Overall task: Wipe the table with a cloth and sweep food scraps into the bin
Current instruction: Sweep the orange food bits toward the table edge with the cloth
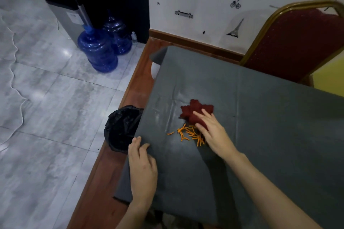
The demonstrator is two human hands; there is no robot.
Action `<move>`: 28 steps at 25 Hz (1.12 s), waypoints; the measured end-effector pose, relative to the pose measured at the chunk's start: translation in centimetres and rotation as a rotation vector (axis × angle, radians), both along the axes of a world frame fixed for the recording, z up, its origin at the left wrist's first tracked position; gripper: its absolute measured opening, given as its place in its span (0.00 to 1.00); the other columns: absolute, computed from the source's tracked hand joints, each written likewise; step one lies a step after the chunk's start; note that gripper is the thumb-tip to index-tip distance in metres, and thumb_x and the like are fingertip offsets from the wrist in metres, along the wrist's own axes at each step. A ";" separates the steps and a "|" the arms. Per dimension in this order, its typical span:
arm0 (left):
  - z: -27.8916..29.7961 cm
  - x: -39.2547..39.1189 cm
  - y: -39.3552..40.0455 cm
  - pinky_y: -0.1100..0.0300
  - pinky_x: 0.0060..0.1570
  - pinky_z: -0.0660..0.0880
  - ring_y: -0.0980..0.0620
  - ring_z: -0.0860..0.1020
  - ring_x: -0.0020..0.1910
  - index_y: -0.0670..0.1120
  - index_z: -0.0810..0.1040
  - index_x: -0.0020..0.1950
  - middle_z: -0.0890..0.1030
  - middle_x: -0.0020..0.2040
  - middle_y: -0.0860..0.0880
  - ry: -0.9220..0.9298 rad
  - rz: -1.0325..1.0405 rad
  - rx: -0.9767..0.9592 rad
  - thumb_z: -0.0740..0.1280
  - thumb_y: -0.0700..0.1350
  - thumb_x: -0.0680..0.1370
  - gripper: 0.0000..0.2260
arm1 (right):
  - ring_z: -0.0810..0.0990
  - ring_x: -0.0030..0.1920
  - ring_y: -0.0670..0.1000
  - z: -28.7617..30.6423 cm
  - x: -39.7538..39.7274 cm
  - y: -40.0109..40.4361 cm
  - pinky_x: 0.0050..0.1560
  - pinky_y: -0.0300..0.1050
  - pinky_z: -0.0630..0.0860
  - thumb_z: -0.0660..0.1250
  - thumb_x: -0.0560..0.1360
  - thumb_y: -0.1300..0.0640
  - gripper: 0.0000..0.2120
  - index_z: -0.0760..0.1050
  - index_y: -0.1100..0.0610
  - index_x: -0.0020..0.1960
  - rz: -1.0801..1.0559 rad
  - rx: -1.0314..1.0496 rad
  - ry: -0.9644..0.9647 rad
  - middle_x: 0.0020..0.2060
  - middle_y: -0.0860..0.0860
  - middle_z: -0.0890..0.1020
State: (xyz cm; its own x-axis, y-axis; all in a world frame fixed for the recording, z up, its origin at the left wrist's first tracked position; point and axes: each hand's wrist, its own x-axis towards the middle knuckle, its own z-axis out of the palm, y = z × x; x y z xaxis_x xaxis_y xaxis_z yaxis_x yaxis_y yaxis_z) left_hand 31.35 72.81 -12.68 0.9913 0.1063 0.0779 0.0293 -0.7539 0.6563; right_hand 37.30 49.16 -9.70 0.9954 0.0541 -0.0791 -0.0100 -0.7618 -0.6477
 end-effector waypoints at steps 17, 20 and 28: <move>-0.3 4.0 4.5 0.49 0.74 0.55 0.41 0.62 0.74 0.37 0.73 0.66 0.66 0.73 0.38 -0.028 -0.580 0.288 0.59 0.46 0.72 0.24 | 0.56 0.75 0.57 -2.3 -10.2 1.6 0.70 0.57 0.57 0.51 0.78 0.46 0.25 0.63 0.53 0.73 -0.235 -0.520 -0.004 0.75 0.55 0.61; -0.2 3.7 4.6 0.49 0.74 0.55 0.41 0.62 0.75 0.37 0.73 0.66 0.66 0.74 0.39 -0.017 -0.577 0.271 0.59 0.46 0.73 0.24 | 0.57 0.75 0.57 -3.0 -9.1 4.6 0.72 0.56 0.56 0.49 0.80 0.45 0.26 0.61 0.54 0.74 -0.350 -0.484 -0.008 0.75 0.55 0.61; -0.5 3.1 5.8 0.52 0.74 0.56 0.46 0.60 0.76 0.37 0.71 0.67 0.66 0.74 0.42 0.002 -0.580 0.123 0.59 0.47 0.77 0.22 | 0.59 0.75 0.57 -3.2 -5.7 9.8 0.71 0.58 0.58 0.52 0.79 0.47 0.25 0.64 0.56 0.73 -0.268 -0.468 -0.066 0.74 0.55 0.63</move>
State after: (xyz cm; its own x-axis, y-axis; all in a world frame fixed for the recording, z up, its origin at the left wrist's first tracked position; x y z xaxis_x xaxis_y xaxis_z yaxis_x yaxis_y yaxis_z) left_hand 34.46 78.62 -13.20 0.8850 -0.4626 0.0534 -0.4091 -0.7177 0.5635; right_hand 31.60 58.97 -12.91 0.9732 -0.2279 0.0292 -0.2140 -0.9455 -0.2456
